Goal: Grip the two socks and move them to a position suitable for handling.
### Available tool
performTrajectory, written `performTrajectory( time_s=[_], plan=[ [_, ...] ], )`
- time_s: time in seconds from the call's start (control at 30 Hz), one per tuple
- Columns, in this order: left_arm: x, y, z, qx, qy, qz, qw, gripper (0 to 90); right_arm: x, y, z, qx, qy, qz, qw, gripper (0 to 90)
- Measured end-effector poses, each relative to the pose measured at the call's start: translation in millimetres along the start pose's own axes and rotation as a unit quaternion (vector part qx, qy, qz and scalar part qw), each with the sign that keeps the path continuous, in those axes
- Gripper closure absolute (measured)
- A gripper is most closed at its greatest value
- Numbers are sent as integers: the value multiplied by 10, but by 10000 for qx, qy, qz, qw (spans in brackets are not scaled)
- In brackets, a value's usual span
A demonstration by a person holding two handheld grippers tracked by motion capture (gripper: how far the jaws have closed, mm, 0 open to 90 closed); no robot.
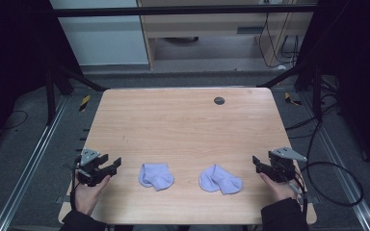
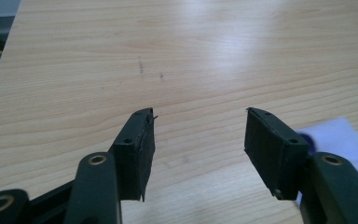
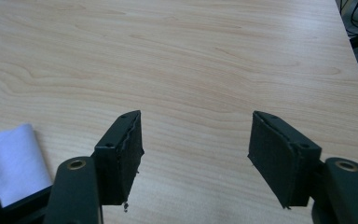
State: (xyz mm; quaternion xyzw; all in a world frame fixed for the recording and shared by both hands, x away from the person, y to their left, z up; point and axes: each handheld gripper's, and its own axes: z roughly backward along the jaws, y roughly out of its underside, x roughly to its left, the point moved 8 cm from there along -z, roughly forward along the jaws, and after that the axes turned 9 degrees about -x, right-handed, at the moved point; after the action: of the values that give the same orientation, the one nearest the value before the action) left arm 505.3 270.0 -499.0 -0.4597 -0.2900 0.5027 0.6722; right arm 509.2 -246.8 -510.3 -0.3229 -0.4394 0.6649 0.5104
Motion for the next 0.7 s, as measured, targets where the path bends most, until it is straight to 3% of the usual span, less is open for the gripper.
performTrajectory(
  time_s=[0.13, 0.33, 0.4, 0.5, 0.7],
  plan=[
    [-134, -51, 43, -129, 119, -79, 9998, 426, 65, -29, 47, 14, -33, -64, 10000, 405],
    [-338, -89, 40, -117, 320, -189, 9992, 431, 295, -72, 69, 170, -365, 222, 9989, 466],
    [-383, -119, 26, -118, 331, -228, 9991, 431, 345, -92, 92, 200, -445, 286, 9984, 470],
    [-448, -145, 11, -119, 374, -249, 9989, 426, 405, -130, 133, 198, -597, 195, 9978, 469],
    [-600, -195, -51, -102, 483, -329, 9982, 418, 471, -211, 151, 148, -618, 214, 9978, 429]
  ],
)
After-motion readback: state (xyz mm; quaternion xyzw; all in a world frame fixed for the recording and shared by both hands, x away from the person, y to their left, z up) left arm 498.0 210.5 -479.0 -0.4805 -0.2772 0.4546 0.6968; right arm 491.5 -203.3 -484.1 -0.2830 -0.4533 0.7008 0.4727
